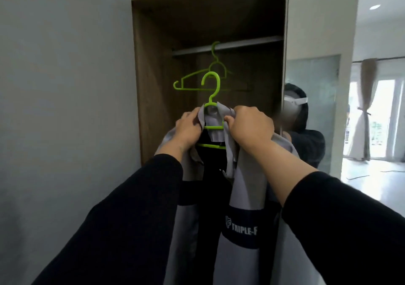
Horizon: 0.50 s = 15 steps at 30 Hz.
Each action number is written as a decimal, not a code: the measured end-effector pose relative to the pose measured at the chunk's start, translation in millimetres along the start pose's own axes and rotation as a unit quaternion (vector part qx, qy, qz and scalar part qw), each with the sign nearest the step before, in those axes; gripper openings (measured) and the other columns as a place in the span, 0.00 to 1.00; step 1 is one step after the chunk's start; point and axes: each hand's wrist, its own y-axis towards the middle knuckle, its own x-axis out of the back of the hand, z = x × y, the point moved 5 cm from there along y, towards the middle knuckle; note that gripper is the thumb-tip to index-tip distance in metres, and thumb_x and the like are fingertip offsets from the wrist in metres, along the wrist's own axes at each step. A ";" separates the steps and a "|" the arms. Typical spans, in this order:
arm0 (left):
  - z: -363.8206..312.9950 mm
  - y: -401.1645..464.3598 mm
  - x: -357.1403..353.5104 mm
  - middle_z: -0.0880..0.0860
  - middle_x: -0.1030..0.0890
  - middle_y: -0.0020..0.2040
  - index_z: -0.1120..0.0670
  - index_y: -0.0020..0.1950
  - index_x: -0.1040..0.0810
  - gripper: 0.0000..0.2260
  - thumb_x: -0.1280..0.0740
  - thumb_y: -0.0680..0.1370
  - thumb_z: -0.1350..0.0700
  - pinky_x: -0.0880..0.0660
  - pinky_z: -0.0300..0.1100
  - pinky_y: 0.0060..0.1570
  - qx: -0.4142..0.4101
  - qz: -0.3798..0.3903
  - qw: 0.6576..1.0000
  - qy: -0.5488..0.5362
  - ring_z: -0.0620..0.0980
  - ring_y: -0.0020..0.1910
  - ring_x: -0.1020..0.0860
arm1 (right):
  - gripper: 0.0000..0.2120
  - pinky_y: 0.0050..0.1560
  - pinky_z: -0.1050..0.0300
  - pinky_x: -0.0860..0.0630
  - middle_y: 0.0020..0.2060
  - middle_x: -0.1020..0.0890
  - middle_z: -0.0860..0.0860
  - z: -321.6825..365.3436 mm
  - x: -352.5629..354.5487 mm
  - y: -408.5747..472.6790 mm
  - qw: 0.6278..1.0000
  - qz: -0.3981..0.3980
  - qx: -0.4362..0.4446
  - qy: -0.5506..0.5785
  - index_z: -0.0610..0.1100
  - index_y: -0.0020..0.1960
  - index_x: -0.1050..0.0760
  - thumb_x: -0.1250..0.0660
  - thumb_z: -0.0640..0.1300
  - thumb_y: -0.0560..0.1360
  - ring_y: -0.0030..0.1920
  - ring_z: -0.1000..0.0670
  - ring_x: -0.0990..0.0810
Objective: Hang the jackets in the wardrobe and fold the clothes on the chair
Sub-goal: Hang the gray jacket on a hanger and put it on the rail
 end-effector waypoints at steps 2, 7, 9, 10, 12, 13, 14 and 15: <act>21.4 38.2 -17.8 0.54 0.24 0.64 0.42 0.66 0.28 0.22 0.42 0.71 0.53 0.32 0.56 0.65 -0.012 0.006 0.998 -0.064 0.58 0.64 0.28 | 0.13 0.38 0.55 0.35 0.45 0.19 0.44 1.3 -11.9 14.4 1.000 0.005 -0.002 -0.015 0.43 0.50 0.23 0.39 0.52 0.79 0.46 0.41 0.20; -12.2 64.7 -4.2 0.55 0.21 0.57 0.60 0.62 0.24 0.22 0.48 0.75 0.74 0.30 0.42 0.63 -0.026 -0.002 0.963 -0.269 0.51 0.61 0.25 | 0.09 0.40 0.54 0.32 0.49 0.19 0.43 -2.6 -41.7 56.7 0.996 0.035 -0.063 -0.044 0.40 0.53 0.23 0.37 0.45 0.78 0.50 0.41 0.20; -13.6 85.4 1.8 0.52 0.20 0.53 0.54 0.57 0.23 0.22 0.48 0.73 0.73 0.29 0.41 0.55 -0.036 -0.011 0.969 -0.243 0.51 0.59 0.24 | 0.08 0.41 0.54 0.31 0.49 0.20 0.43 -7.9 -47.1 75.9 0.993 0.033 -0.096 -0.066 0.40 0.54 0.23 0.36 0.42 0.78 0.51 0.41 0.20; -11.9 96.3 5.1 0.51 0.20 0.53 0.50 0.55 0.24 0.21 0.47 0.74 0.70 0.29 0.41 0.52 -0.032 -0.014 0.977 -0.212 0.51 0.57 0.24 | 0.08 0.41 0.54 0.31 0.49 0.20 0.44 -10.6 -47.4 85.2 0.990 0.030 -0.110 -0.080 0.40 0.54 0.23 0.37 0.41 0.78 0.51 0.42 0.20; -10.3 115.4 12.2 0.49 0.22 0.58 0.45 0.54 0.24 0.17 0.43 0.74 0.65 0.28 0.46 0.56 -0.037 -0.035 0.994 -0.101 0.51 0.57 0.25 | 0.08 0.40 0.53 0.31 0.48 0.20 0.44 -16.0 -43.9 105.1 0.986 0.015 -0.129 -0.109 0.40 0.54 0.23 0.38 0.41 0.78 0.50 0.42 0.20; -12.9 124.6 16.8 0.48 0.24 0.60 0.44 0.55 0.24 0.16 0.41 0.74 0.62 0.30 0.49 0.60 -0.054 -0.060 0.997 -0.016 0.52 0.60 0.27 | 0.08 0.40 0.53 0.32 0.48 0.20 0.44 -18.0 -40.7 115.8 0.984 0.004 -0.134 -0.121 0.40 0.54 0.23 0.38 0.41 0.78 0.50 0.42 0.20; -19.3 133.6 21.3 0.49 0.25 0.63 0.44 0.56 0.24 0.16 0.40 0.74 0.60 0.33 0.51 0.63 -0.085 -0.092 0.989 0.074 0.52 0.63 0.30 | 0.08 0.40 0.53 0.32 0.48 0.20 0.44 -19.9 -37.5 126.7 0.982 -0.008 -0.137 -0.131 0.40 0.54 0.23 0.38 0.41 0.79 0.50 0.42 0.20; -26.7 143.7 25.3 0.50 0.27 0.65 0.44 0.58 0.24 0.15 0.39 0.74 0.58 0.37 0.53 0.64 -0.117 -0.123 0.973 0.154 0.53 0.67 0.33 | 0.08 0.40 0.53 0.32 0.47 0.20 0.43 -21.5 -33.8 137.2 0.980 -0.022 -0.140 -0.143 0.40 0.53 0.23 0.38 0.41 0.78 0.50 0.42 0.20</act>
